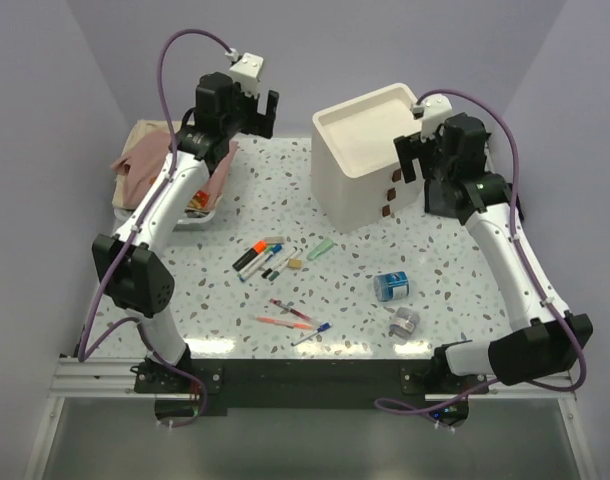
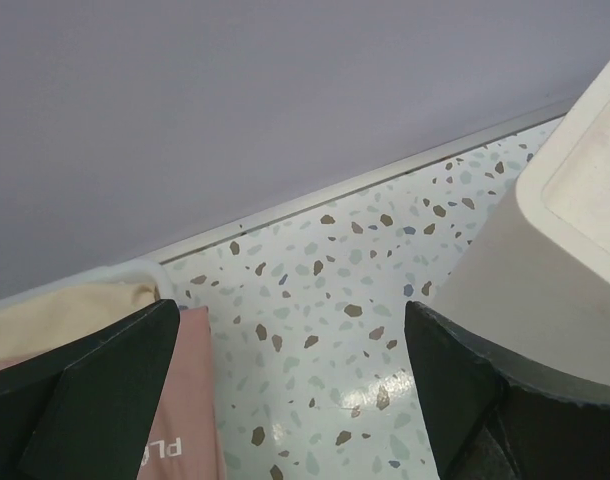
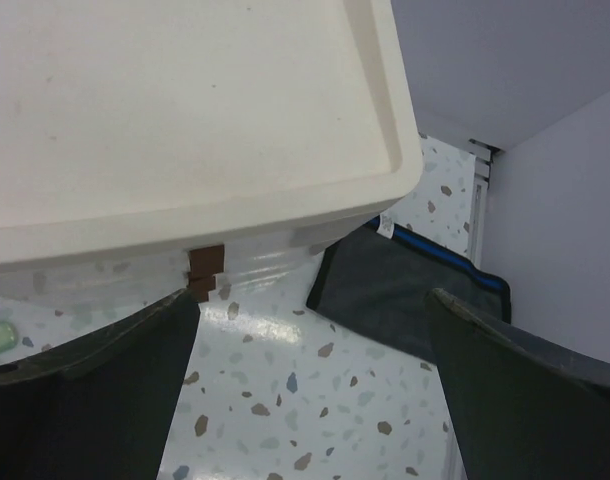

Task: Sort the stationery into containers
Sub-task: Move the storage box to the center of the board.

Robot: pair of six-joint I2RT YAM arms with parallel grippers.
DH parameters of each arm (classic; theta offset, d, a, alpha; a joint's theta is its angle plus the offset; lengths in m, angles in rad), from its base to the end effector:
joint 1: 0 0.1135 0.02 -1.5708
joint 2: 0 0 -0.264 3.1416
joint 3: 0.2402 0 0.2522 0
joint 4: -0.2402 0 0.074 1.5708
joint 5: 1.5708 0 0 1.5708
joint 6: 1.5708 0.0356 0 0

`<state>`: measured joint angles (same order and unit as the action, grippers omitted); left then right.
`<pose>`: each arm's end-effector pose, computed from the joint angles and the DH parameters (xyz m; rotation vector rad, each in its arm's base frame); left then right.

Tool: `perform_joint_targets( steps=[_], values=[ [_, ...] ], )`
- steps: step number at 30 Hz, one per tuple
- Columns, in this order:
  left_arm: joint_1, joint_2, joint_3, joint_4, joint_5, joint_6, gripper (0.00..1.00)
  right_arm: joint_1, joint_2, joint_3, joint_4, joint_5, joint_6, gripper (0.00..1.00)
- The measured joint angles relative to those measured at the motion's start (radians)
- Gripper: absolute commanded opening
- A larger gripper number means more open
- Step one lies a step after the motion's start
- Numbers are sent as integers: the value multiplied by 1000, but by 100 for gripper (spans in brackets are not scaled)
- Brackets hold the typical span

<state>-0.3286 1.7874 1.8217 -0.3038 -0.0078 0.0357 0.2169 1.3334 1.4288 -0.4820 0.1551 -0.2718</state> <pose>0.4025 -0.1369 0.4105 0.3288 1.8153 -0.1978 0.2914 0.0586 0.4120 -0.3737 1.9212 -0.1879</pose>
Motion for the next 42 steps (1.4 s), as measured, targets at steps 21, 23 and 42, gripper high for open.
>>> perform_joint_targets(
  steps=[21, 23, 42],
  values=[
    [-59, -82, -146, -12, 12, 6, 100, -150, 433, 455, 13, -362, -24, 80],
    [-60, -91, -167, -12, 15, 4, 100, -179, 504, 524, -21, -381, -4, 78],
    [-106, 49, -89, 3, 75, -71, 98, -271, 697, 710, -111, -476, 47, 60]
  ],
)
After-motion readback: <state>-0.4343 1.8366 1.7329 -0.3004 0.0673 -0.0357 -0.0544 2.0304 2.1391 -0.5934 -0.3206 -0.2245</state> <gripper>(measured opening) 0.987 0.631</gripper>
